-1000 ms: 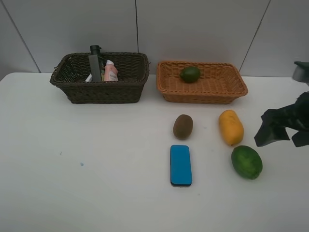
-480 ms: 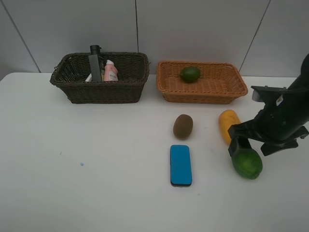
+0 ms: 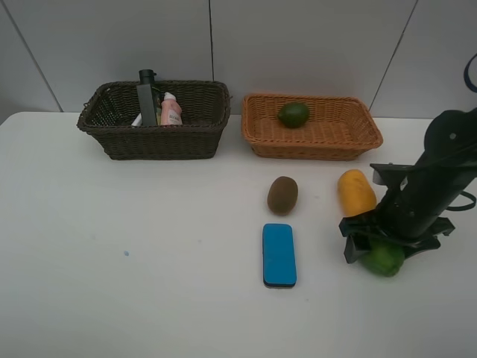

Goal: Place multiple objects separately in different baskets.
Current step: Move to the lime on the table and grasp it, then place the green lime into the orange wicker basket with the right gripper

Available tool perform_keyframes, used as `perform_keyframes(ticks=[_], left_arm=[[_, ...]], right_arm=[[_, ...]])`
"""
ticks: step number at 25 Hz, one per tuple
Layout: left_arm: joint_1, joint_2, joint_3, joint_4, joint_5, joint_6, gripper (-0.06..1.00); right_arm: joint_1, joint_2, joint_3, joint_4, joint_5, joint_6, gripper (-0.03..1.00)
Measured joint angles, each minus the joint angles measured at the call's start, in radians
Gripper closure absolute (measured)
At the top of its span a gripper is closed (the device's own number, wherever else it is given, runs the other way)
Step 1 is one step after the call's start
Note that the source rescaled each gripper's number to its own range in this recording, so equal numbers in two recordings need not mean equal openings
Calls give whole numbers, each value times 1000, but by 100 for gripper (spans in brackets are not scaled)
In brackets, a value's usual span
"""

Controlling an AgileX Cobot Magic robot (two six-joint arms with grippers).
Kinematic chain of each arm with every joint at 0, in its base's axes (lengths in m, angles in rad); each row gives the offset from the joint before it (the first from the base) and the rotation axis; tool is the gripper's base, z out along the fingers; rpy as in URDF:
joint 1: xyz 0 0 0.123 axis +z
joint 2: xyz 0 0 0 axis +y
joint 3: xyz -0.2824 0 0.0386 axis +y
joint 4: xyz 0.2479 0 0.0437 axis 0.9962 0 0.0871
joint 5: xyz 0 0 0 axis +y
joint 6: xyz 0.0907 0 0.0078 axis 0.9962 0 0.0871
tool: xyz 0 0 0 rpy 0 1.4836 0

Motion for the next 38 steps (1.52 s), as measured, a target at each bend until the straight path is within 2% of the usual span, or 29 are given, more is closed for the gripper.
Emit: perform_keyframes(ticks=[4,5,6,8,9,22,26,31,34,38], left_arm=[[0,0,0,0,0,0,1],[0,0,0,0,0,0,1],[0,0,0,0,0,0,1],[0,0,0,0,0,0,1],[0,0,0,0,0,0,1],[0,0,0,0,0,0,1],[0,0,0,0,0,0,1],[0,0,0,0,0,0,1],[0,0,0,0,0,0,1],[0,0,0,0,0,0,1]], right_arm=[[0,7,3,0,-12,0,-2],[0,7,3,0,-12,3,3],[0,7,3,0,-12,9,15],[0,7,3,0,-11,13,61],[0,7,3,0,-11,15,64],[0,5,3,0,28,16,64],[0,-77,4,0,87,19,64],[0,-291,4,-4,199,27,64],[0,-371,-5,-29,225,27,64],[0,-372,-94,-74,255,26,64]])
